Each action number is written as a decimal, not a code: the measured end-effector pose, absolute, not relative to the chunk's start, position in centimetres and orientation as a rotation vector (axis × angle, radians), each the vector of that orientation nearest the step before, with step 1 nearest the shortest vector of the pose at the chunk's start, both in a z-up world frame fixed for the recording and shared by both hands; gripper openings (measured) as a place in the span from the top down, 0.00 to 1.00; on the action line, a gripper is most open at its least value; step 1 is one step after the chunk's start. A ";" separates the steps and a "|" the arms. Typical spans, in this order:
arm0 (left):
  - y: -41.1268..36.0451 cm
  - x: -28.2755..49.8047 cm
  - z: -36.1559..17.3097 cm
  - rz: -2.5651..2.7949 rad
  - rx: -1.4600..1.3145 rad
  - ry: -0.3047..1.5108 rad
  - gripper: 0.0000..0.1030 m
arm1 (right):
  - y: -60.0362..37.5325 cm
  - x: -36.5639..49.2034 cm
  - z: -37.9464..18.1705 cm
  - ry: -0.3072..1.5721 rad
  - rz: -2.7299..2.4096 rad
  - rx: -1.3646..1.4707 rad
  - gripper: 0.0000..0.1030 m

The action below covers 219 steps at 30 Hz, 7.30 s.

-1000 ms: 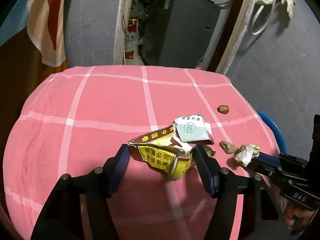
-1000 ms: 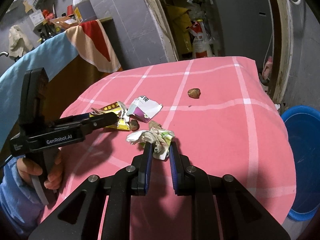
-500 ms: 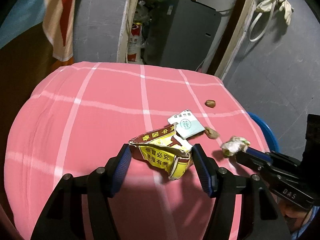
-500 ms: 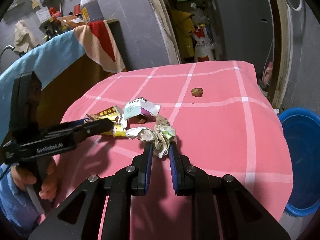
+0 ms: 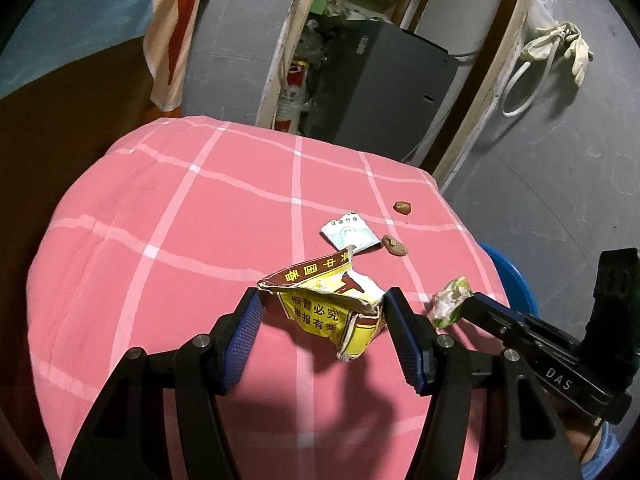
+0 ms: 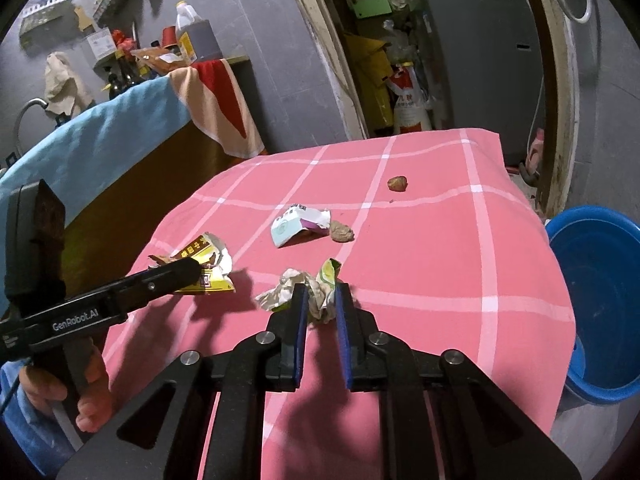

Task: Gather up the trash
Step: 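Lift both held items and carry them over the blue bucket, then open both tools to drop the scrap and yellow wrapper into the bucket, then move both open tools back over the white card and brown pieces, then lower the left tool onto the white printed card and close it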

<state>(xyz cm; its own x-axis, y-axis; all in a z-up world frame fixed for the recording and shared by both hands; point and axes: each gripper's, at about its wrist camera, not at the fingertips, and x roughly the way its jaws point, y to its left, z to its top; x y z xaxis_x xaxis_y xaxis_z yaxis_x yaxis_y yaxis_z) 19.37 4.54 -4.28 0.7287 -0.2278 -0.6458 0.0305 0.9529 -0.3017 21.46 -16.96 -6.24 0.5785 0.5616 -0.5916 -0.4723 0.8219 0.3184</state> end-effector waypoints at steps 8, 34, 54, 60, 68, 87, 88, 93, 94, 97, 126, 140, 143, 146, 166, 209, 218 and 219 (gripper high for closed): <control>3.9 18.2 -3.4 -0.131 -0.277 0.720 0.45 | -18.0 19.7 -5.1 0.691 0.590 0.126 0.91; -8.4 18.9 6.8 -0.410 -0.290 0.285 0.45 | -30.8 14.1 6.0 0.143 0.327 0.218 0.91; -20.8 25.4 1.5 -0.522 -0.153 0.515 0.44 | -40.5 17.3 1.1 0.302 0.093 0.297 0.91; -22.4 27.9 -1.6 -0.521 -0.125 0.627 0.44 | -41.2 19.3 -1.3 0.398 0.065 0.300 0.91; -23.3 30.1 -4.6 -0.523 -0.122 0.743 0.44 | -41.5 21.2 -3.3 0.482 0.050 0.312 0.90; -20.7 29.7 -2.7 -0.507 -0.215 0.721 0.31 | -41.8 20.9 -2.3 0.475 0.032 0.325 0.70; -20.2 29.3 -2.2 -0.503 -0.223 0.703 0.30 | -41.7 20.7 -2.1 0.464 0.031 0.321 0.65; -18.1 27.7 0.4 -0.481 -0.226 0.613 0.23 | -40.8 18.9 0.2 0.382 0.041 0.298 0.47; -17.6 27.3 1.0 -0.471 -0.222 0.587 0.17 | -40.6 18.7 0.6 0.372 0.043 0.294 0.42; -15.8 25.5 2.8 -0.442 -0.227 0.487 0.06 | -39.9 17.6 1.9 0.320 0.051 0.288 0.19; -3.4 12.1 7.0 -0.171 -0.113 0.162 0.02 | -29.6 10.9 6.8 0.059 0.216 0.184 0.00; 2.6 10.4 5.1 -0.047 -0.120 0.156 0.02 | -23.4 11.9 5.9 0.049 0.317 0.121 0.00; 3.4 10.7 4.4 -0.042 -0.124 0.173 0.02 | -22.2 12.6 5.4 0.059 0.337 0.093 0.00; 3.9 11.4 3.8 -0.040 -0.116 0.200 0.02 | -21.0 13.5 4.7 0.085 0.359 0.059 0.00; 5.4 18.2 -1.7 -0.106 -0.085 0.428 0.02 | -18.0 20.7 -0.7 0.321 0.450 -0.008 0.02; 0.7 31.0 -8.5 -0.318 0.103 0.895 0.44 | -17.8 28.9 -7.1 0.740 0.437 0.022 0.27; 2.9 30.1 -8.0 -0.279 0.022 0.894 0.60 | -16.2 29.2 -7.4 0.765 0.489 0.001 0.27; 3.2 30.0 -8.0 -0.271 0.013 0.894 0.60 | -15.8 29.2 -7.5 0.770 0.500 -0.004 0.27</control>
